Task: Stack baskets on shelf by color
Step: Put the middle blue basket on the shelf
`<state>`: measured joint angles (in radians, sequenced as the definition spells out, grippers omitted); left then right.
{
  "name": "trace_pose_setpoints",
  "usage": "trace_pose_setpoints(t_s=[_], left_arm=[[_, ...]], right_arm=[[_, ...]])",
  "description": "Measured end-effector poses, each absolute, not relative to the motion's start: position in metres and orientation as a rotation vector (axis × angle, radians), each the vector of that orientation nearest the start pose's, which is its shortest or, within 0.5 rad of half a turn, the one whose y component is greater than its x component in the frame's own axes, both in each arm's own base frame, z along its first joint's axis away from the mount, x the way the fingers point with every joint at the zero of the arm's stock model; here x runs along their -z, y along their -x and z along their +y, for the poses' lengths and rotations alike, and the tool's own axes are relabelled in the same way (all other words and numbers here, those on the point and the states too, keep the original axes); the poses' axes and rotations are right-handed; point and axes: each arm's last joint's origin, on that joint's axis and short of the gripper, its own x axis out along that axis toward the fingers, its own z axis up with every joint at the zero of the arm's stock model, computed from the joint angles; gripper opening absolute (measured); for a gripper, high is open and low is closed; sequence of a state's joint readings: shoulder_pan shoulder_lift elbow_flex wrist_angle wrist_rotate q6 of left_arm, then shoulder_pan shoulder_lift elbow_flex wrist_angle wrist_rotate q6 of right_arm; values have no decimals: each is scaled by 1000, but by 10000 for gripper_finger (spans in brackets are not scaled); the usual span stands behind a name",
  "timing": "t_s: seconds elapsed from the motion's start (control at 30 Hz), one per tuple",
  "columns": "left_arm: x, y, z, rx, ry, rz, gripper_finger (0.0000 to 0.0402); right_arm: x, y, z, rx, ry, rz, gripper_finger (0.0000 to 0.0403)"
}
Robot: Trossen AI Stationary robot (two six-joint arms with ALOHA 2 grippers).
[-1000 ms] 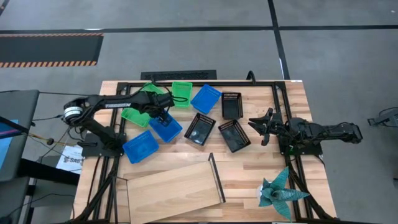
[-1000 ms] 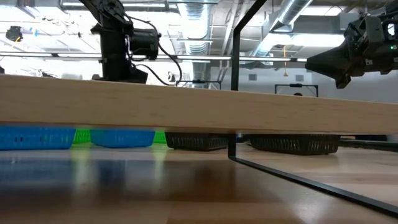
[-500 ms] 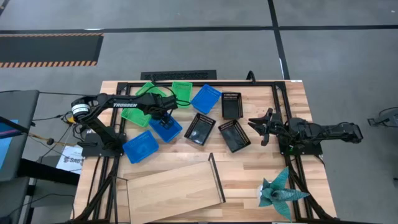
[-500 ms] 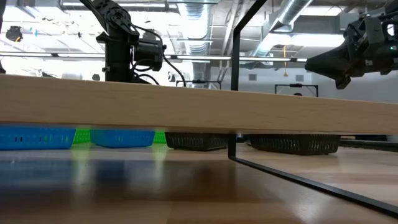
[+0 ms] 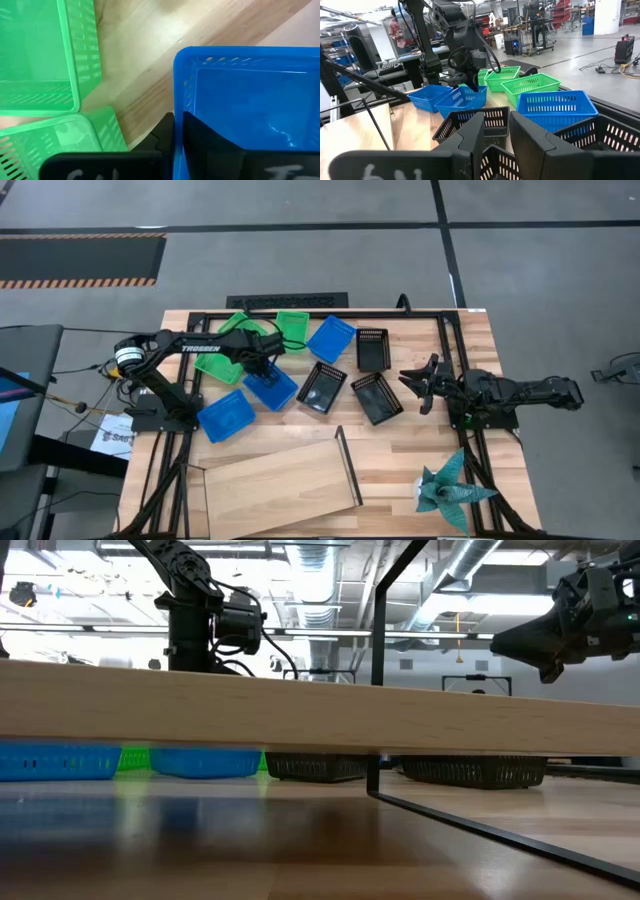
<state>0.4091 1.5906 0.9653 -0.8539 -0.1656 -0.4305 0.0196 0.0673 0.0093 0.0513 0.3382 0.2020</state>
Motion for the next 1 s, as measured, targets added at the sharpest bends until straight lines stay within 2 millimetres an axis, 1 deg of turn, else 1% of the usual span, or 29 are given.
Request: trace_pose_setpoints(t_s=[0.13,0.27,0.43,0.7,0.8,0.87,1.0], left_arm=[[-180,-245,110,-750,551,1375,3],[-193,-250,112,-735,544,1380,1],[-217,-251,113,-724,512,1440,0],[-264,-253,112,-762,454,1490,0],[-281,-256,105,-724,440,1492,0],[-290,-261,96,-646,433,1487,0],[-304,-273,67,-452,393,1458,0]], right_arm=[[-166,-100,-8,318,-199,-26,118],[-166,-100,-8,318,-200,-26,118],[-166,-100,-8,318,-210,-27,118],[-166,-100,-8,318,-210,-27,118],[-166,-100,-8,318,-210,-27,118],[-166,-100,-8,318,-210,-27,118],[-166,-100,-8,318,-210,-27,118]])
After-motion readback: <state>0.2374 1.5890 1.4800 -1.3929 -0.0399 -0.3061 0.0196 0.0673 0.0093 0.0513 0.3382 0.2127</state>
